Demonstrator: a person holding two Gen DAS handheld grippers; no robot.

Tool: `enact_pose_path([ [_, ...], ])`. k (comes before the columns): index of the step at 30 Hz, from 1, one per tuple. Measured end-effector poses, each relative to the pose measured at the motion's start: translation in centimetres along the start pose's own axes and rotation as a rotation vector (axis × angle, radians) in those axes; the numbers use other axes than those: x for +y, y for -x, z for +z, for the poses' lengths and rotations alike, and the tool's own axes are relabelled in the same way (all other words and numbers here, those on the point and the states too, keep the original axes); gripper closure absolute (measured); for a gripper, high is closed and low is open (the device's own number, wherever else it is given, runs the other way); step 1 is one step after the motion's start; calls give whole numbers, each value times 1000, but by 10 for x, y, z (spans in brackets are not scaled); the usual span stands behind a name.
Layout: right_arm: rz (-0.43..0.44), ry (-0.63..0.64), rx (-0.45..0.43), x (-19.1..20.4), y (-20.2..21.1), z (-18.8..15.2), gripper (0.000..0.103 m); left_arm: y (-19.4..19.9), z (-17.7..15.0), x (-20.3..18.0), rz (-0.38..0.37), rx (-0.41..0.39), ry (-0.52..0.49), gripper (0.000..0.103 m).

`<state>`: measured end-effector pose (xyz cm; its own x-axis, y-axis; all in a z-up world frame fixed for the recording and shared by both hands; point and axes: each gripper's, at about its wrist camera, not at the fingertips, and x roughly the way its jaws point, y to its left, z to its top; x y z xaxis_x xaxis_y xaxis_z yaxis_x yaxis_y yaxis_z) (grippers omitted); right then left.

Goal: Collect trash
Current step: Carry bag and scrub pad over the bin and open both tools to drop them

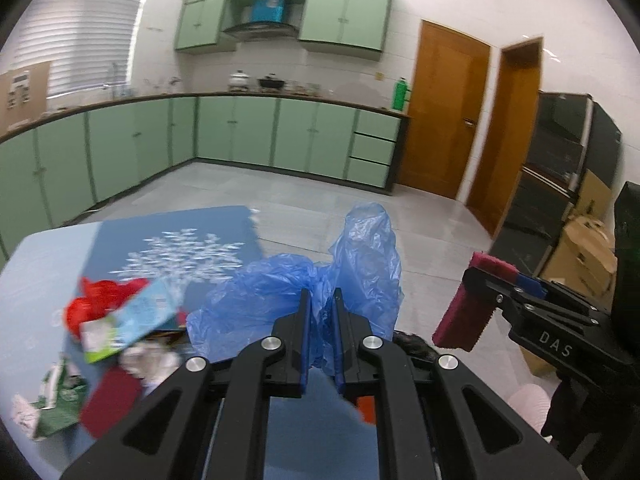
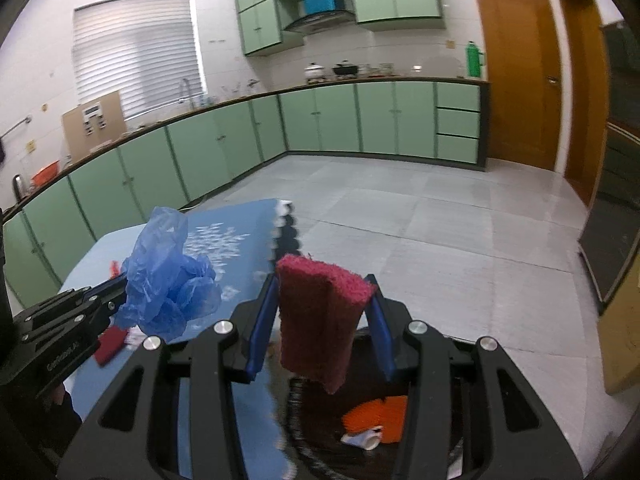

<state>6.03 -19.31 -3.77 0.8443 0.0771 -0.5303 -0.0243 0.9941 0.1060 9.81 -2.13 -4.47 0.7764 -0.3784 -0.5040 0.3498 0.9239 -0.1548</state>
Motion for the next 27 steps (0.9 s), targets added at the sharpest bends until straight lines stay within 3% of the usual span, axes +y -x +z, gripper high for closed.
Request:
enact_pose_path([
  [8,-97,-41,13,-49,0,-16,61,-39,-2,-42,-84,29,-35,94],
  [21,-150,-87,54,-89,-25,-36,61,-82,-4,-72,-111,61,-64,94],
  [23,-147,-91,61,-90,-29,-37,60,-86,-3,-73,-118,69,-65,93],
  [27,-176,-92,64,-93,-32,-43,47,-90,-2,-72,-124,83,-59,84],
])
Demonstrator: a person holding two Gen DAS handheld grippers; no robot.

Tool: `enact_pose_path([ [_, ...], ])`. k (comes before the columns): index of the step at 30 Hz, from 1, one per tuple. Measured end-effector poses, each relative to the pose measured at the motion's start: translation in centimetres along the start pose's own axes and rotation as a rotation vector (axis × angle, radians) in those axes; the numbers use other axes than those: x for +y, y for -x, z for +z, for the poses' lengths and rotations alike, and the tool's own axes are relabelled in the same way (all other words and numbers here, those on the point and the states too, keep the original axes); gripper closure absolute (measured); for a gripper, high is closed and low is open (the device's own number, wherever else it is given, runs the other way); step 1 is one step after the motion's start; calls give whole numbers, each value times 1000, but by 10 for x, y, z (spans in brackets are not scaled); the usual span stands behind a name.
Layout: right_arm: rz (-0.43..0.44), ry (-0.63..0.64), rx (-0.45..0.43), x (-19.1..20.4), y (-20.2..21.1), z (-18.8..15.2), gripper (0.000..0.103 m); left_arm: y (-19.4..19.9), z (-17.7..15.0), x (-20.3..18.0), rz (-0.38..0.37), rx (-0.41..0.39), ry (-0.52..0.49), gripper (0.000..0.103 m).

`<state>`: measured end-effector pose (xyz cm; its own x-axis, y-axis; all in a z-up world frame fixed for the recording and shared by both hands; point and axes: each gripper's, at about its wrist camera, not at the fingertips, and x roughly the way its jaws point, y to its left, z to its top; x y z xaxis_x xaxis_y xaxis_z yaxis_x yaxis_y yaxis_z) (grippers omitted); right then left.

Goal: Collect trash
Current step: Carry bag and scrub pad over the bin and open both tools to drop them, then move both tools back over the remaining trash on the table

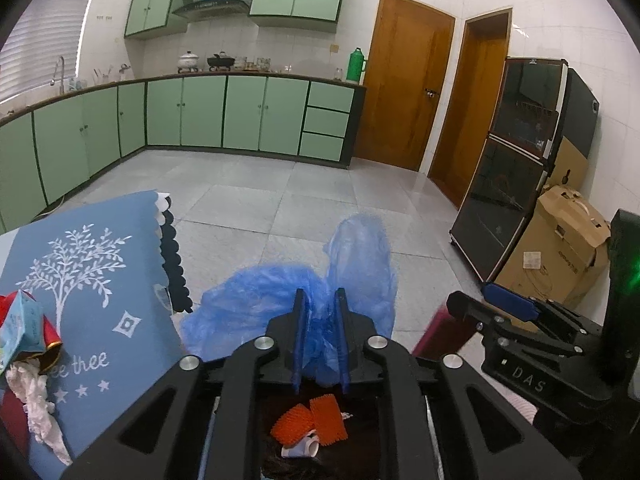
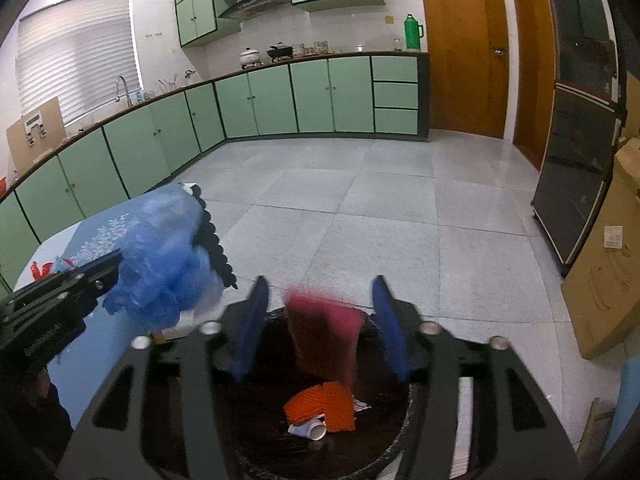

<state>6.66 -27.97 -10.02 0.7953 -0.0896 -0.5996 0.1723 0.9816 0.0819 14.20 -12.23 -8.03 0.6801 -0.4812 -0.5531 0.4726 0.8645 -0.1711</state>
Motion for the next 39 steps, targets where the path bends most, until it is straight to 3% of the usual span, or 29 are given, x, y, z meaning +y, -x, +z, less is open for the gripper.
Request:
enact_pose_path([
  [4,-23,0,3,-3,-1,-1,39,4,1,3,9,-10,8,70],
  [8,-50,2,-12,1,6,-1,11,14,3,9,31,-33,21,58],
  [13,-21,-7,-13,10,11,5,8,31,8,21,69,-63,25,37],
  [20,70,31,-33,54,20,14,7,68,6,54,157,-98,40,32],
  [31,228,118,-32,149,18,18,7,140,-27,134,426,-126,105,29],
  [39,323,190,-15,214,20,3,7,184,-53,192,600,-121,178,27],
])
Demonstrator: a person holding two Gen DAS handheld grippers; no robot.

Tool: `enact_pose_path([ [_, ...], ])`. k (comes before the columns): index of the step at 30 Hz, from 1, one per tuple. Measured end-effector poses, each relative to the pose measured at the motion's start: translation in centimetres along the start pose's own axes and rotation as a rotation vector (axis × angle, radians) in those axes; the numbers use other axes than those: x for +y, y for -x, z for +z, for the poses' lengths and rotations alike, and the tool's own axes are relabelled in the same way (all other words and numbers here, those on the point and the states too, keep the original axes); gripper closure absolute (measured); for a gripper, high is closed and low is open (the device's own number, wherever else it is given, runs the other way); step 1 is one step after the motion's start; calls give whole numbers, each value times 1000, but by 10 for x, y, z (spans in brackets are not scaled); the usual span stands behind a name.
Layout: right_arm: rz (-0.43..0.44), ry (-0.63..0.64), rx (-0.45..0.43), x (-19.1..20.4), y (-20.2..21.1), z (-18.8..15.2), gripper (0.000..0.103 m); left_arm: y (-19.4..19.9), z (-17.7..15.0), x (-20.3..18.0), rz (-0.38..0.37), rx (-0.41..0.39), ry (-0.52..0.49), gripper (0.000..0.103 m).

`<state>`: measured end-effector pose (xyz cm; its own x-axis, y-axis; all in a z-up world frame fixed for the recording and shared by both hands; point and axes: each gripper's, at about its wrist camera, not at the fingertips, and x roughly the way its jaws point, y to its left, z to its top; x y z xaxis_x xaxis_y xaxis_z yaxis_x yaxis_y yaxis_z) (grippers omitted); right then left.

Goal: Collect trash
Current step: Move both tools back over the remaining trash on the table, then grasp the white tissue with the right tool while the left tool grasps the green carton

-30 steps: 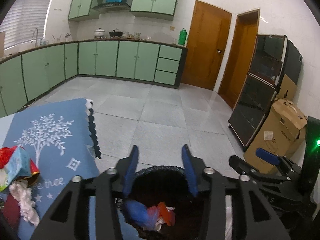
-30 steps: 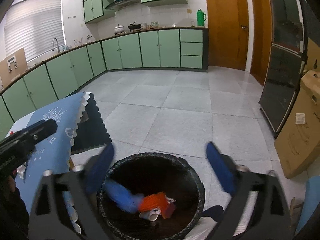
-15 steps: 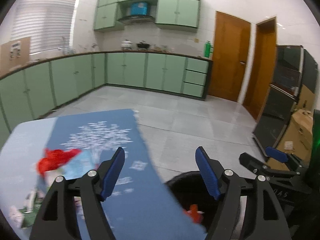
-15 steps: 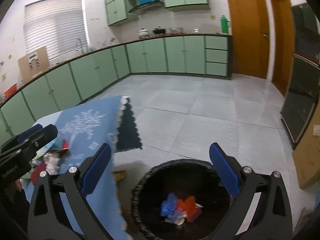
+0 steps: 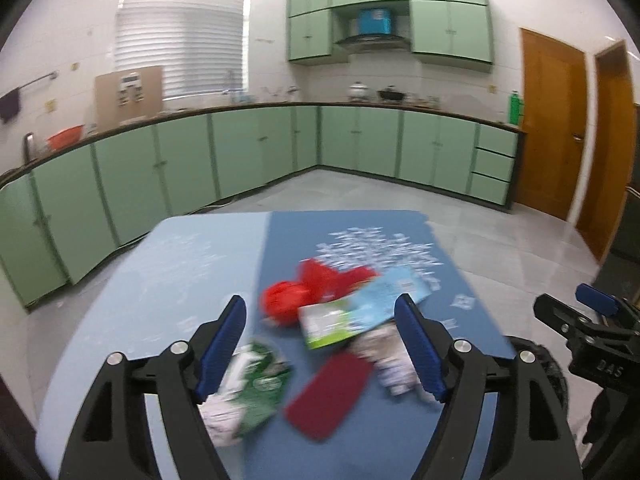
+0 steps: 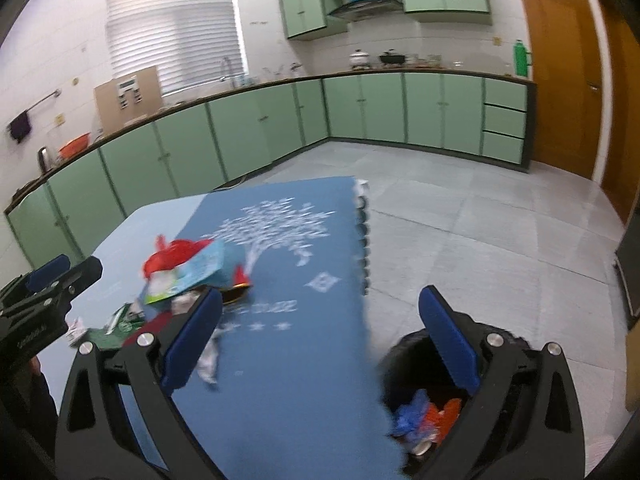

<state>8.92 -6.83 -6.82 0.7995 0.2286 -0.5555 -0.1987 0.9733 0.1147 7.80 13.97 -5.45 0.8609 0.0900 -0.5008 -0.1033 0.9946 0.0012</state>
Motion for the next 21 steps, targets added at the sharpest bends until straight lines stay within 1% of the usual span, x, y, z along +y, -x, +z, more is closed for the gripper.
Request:
enact_pose_path([
  [2,23,22,5,15,-3,-2,7,0,-5,18,34,12,16,26],
  [7,58,61,27,45,-11,-8,7,-1,-24,48,80,56,41,22],
  [9,63,73,34,52,-13,-11,7,-2,-31,56,82,78,55,21],
  [14,68,92,58,64,-19,-17,7,-2,-47,64,75,100,59,16],
  [21,68,120,72,76,-24,-25,7,-14,-56,73,55,145,109,15],
])
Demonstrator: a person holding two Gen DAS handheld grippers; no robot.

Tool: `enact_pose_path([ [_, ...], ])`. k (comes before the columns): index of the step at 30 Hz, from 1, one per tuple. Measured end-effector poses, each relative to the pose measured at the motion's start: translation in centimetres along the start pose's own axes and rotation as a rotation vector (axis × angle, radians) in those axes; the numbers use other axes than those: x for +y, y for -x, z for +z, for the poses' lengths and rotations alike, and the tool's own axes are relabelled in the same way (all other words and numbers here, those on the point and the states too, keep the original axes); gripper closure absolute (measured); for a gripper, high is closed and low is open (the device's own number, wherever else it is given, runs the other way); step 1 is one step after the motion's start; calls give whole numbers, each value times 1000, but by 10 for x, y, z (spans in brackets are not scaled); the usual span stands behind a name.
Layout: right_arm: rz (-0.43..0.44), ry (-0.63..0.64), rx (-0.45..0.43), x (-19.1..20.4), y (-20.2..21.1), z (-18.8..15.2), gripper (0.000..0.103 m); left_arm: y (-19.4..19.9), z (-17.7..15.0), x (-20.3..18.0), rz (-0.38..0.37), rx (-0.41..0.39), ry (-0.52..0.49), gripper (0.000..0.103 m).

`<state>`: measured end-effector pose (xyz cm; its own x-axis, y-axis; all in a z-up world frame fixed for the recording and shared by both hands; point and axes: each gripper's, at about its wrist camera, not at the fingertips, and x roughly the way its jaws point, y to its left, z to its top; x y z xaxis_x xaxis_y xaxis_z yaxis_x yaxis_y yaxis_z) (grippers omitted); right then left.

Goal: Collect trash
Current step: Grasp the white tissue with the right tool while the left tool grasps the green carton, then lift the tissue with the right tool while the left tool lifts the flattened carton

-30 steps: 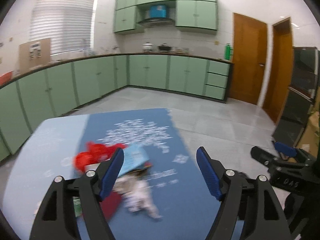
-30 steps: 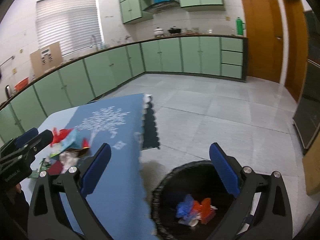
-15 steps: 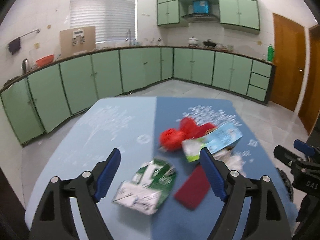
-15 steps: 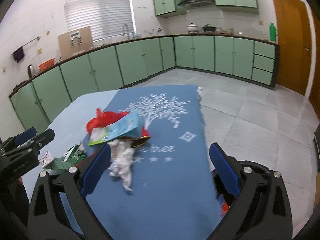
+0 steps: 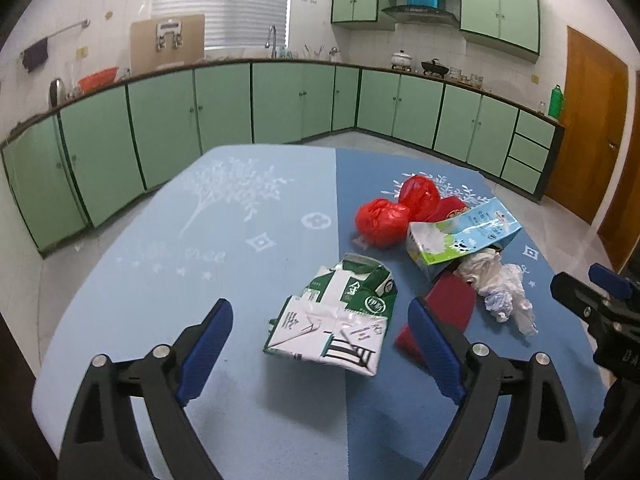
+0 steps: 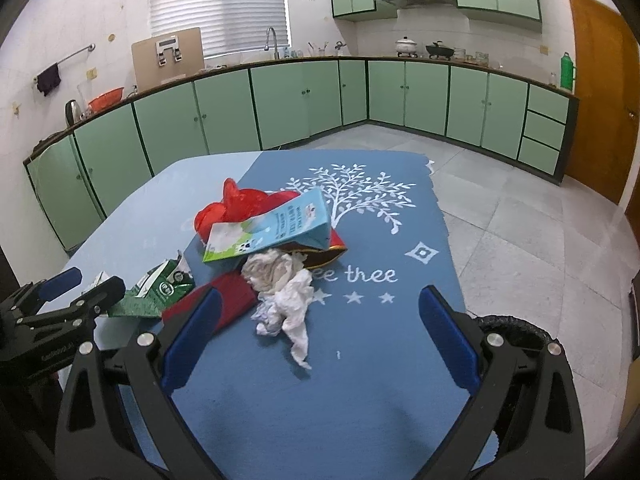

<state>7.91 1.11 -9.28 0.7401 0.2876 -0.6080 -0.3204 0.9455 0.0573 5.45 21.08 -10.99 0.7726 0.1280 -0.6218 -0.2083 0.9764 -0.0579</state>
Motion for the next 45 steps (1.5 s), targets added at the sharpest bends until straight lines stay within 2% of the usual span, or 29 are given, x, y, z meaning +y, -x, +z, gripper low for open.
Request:
enact_pose_path([
  [7,-2,12,29,6,-11,-5,7,-10,-4,6,-14,35,28,17],
  [10,-1,13,52,5,-19,-5,7,-14,-5,7,-31,51,36,33],
  [12,-4,12,68,5,-24,-6,8,-15,-5,7,-45,62,32,39],
  [17,-4,7,104,3,-40,-4,9,-21,-6,3,-48,89,19,36],
  [20,19,3,143,3,-51,-2,22,-29,-7,3,-44,125,27,33],
  [22,27,1,167,2,-56,-3,25,-32,-7,3,-46,131,38,34],
  [23,34,-2,187,2,-60,-3,31,-32,-7,3,-45,131,41,34],
  [24,43,-5,201,1,-63,-3,43,-32,-6,3,-44,129,43,39],
  [26,76,-9,226,1,-67,-5,60,-33,-6,2,-41,133,43,50],
  [28,98,-4,228,2,-66,-6,73,-33,-6,2,-31,136,45,54],
  [29,113,1,226,3,-65,-6,85,-34,-6,2,-23,137,46,65],
  [34,132,8,180,3,-50,-4,89,-31,-4,10,-15,128,80,81],
  [37,142,8,147,2,-34,0,89,-28,-2,11,-21,122,82,85],
  [39,147,5,128,-1,-25,3,89,-26,-2,11,-27,124,79,84],
  [41,143,8,118,-3,-21,6,89,-22,-3,11,-42,129,87,64],
  [42,140,11,112,-4,-17,6,89,-21,-3,10,-37,126,87,46],
  [43,139,13,109,-5,-14,6,89,-18,-4,9,-30,118,85,39],
  [45,138,13,108,-7,-10,5,89,-16,-7,8,-30,118,77,36],
])
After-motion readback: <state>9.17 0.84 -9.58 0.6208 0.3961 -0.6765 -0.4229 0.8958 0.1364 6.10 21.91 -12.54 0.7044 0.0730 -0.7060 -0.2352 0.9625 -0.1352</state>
